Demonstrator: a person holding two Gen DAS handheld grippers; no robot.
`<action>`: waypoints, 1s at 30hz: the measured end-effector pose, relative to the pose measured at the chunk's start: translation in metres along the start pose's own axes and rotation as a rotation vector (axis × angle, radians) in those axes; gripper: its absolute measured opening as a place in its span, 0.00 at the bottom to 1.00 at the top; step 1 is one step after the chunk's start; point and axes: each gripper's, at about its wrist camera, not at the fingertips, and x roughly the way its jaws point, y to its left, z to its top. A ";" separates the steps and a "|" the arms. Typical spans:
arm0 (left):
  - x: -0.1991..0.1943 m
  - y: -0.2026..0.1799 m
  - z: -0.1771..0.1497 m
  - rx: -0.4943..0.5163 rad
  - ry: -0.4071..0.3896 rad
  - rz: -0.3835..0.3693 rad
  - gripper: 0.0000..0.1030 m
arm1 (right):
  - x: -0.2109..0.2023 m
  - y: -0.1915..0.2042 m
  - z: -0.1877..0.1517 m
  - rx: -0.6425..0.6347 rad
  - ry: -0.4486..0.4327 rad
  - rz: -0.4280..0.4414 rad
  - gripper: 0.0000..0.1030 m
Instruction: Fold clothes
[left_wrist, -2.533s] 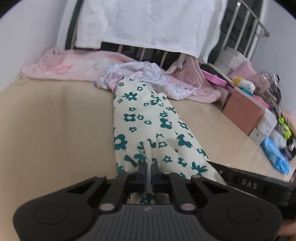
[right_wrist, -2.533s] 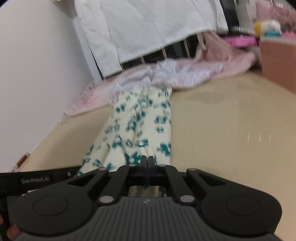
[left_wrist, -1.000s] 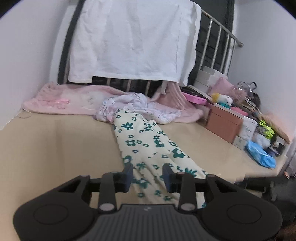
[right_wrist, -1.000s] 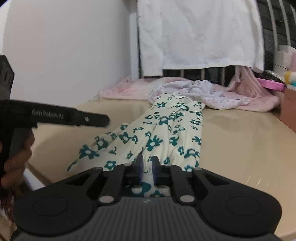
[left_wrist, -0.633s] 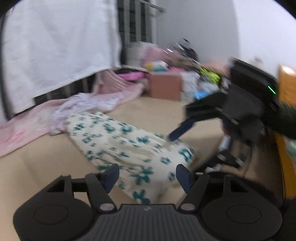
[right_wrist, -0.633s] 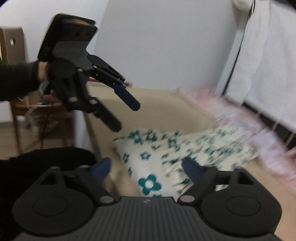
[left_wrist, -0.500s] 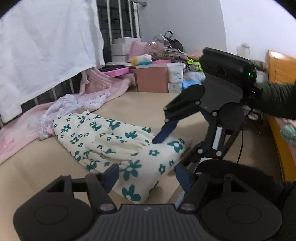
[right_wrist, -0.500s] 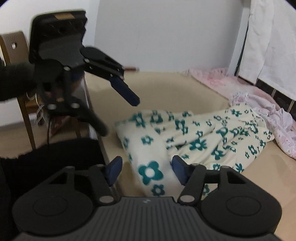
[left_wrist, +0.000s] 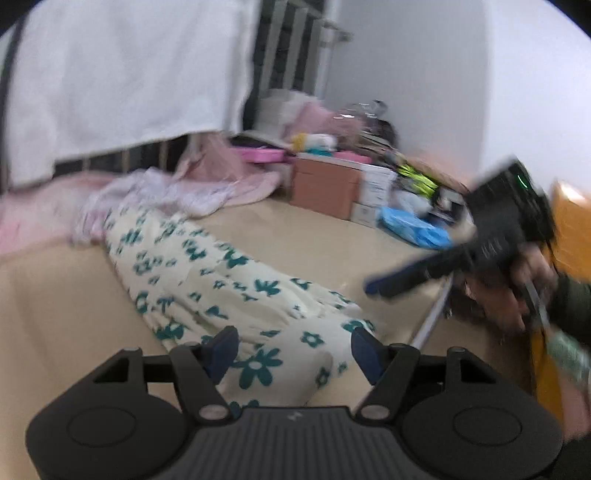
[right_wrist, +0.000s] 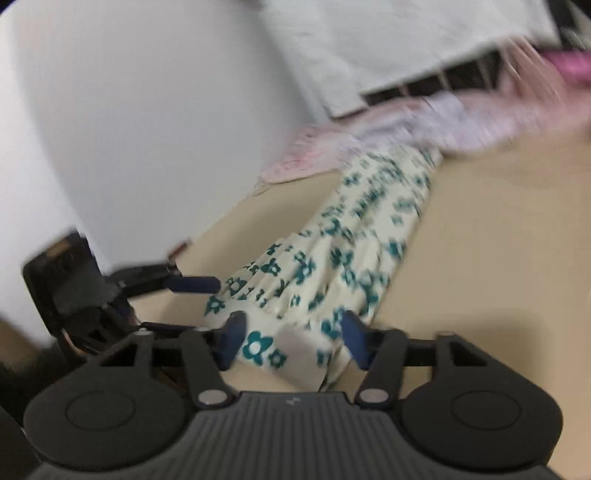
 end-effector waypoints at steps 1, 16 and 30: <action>0.006 -0.002 0.001 0.007 0.009 0.035 0.61 | 0.003 -0.001 -0.003 0.014 0.007 -0.023 0.46; 0.030 -0.005 -0.003 0.020 0.090 0.057 0.54 | 0.040 0.016 -0.008 0.065 -0.001 -0.196 0.06; 0.004 0.011 0.006 0.052 0.030 0.088 0.65 | 0.021 0.040 -0.004 -0.058 -0.108 -0.379 0.42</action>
